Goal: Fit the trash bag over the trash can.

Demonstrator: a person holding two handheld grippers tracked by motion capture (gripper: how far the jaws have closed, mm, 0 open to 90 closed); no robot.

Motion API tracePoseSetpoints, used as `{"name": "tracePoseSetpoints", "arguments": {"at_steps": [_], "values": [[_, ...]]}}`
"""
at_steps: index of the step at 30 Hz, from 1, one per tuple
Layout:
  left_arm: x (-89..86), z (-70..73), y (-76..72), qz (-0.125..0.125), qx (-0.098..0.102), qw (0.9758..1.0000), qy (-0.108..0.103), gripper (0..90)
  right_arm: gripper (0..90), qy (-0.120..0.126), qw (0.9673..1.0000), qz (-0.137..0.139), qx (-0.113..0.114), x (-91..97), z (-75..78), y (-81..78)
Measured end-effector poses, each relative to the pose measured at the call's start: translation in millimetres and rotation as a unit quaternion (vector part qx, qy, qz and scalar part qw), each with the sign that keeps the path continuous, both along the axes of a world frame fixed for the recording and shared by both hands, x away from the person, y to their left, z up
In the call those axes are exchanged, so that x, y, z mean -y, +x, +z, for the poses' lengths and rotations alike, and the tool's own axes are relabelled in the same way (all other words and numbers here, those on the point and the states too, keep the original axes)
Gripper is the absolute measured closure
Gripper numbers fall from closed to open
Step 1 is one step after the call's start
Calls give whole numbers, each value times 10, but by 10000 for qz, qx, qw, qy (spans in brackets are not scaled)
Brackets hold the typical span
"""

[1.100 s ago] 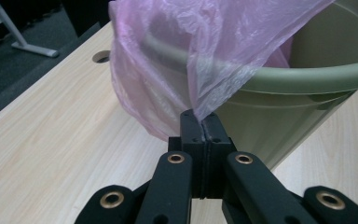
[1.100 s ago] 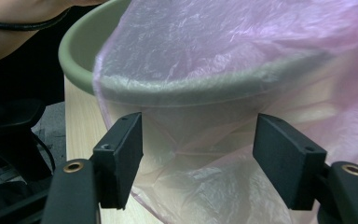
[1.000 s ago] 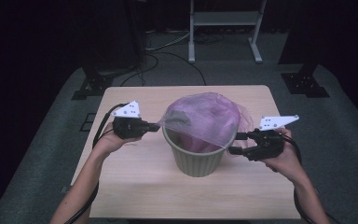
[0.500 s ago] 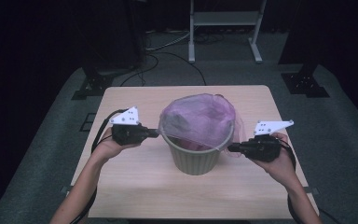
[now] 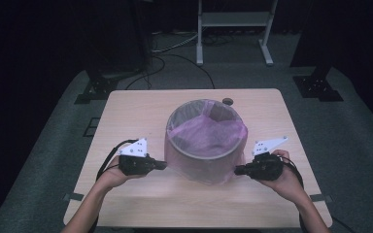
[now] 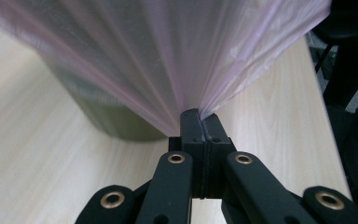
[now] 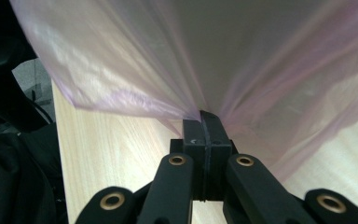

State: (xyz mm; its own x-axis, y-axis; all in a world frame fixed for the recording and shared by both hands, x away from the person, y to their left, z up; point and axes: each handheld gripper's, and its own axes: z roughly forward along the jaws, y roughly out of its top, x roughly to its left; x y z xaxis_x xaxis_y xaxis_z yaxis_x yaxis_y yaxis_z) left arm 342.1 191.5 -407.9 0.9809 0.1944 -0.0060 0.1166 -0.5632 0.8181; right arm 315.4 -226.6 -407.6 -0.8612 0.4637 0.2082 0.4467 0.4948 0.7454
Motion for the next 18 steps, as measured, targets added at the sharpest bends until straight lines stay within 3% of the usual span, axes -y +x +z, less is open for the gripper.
{"name": "tracePoseSetpoints", "arguments": {"at_steps": [3, 6, 12, 18], "values": [[3, -81, 14, 81, 57, 9993, 362, 900, 900, -85, 9999, -52, -104, 13, -84, 31], [-3, -146, 23, 151, 37, 9981, 588, 900, 900, -193, 9994, -140, -235, 46, -197, 66], [-53, -276, 48, 318, -133, 9959, 831, 900, 900, -290, 9982, -299, -426, 126, -365, 83], [-51, -343, 57, 347, -229, 9947, 945, 900, 900, -312, 9979, -342, -464, 170, -406, 86]]}}
